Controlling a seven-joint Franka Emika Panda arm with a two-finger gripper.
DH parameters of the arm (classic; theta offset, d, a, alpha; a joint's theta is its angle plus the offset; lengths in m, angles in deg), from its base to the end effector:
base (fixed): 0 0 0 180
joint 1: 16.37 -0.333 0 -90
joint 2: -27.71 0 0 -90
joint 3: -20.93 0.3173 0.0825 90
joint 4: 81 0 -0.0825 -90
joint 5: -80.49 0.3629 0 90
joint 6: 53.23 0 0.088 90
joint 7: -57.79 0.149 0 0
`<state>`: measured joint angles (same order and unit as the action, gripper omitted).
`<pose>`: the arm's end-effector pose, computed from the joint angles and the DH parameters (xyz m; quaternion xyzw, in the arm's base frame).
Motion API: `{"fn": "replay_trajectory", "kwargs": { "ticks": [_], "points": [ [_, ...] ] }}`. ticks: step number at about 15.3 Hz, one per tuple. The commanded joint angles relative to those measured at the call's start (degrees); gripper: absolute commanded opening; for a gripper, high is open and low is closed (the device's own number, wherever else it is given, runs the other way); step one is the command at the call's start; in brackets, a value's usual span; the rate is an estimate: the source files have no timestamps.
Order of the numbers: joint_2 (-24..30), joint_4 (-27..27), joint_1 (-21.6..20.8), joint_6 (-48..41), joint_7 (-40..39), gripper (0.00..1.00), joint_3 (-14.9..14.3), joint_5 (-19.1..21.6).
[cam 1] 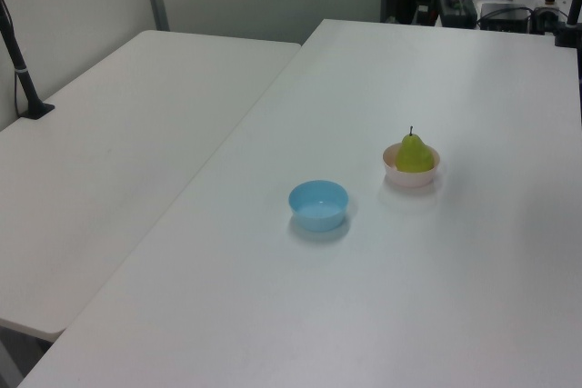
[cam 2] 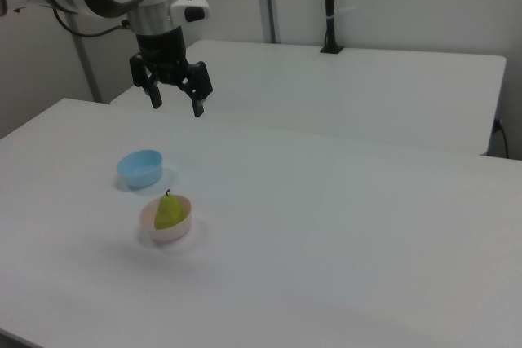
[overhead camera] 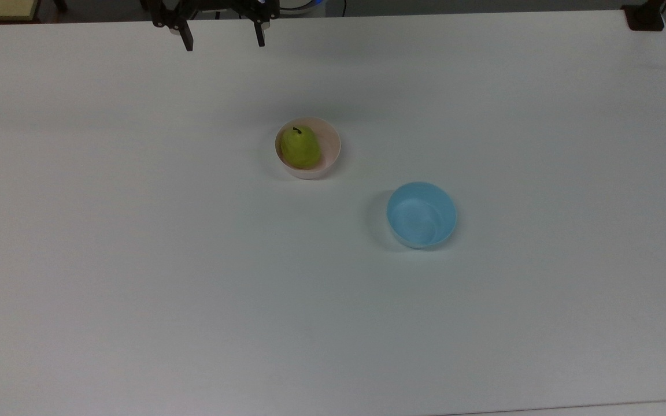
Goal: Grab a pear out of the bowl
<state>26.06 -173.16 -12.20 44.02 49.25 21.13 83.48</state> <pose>0.5551 -0.0314 0.5627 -0.9985 -0.0373 -0.0327 0.0226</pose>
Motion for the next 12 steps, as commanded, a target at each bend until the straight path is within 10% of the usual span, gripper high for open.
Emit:
{"fn": "replay_trajectory", "kwargs": {
  "ticks": [1,8,12],
  "points": [
    [-0.02,0.5,-0.04,-0.66,-1.13,1.0,0.16,0.96],
    [-0.02,0.41,-0.13,-0.58,-2.18,1.0,0.07,0.79],
    [-0.11,-0.82,-0.48,-0.84,-15.51,1.0,-0.02,0.17]
  ]
}}
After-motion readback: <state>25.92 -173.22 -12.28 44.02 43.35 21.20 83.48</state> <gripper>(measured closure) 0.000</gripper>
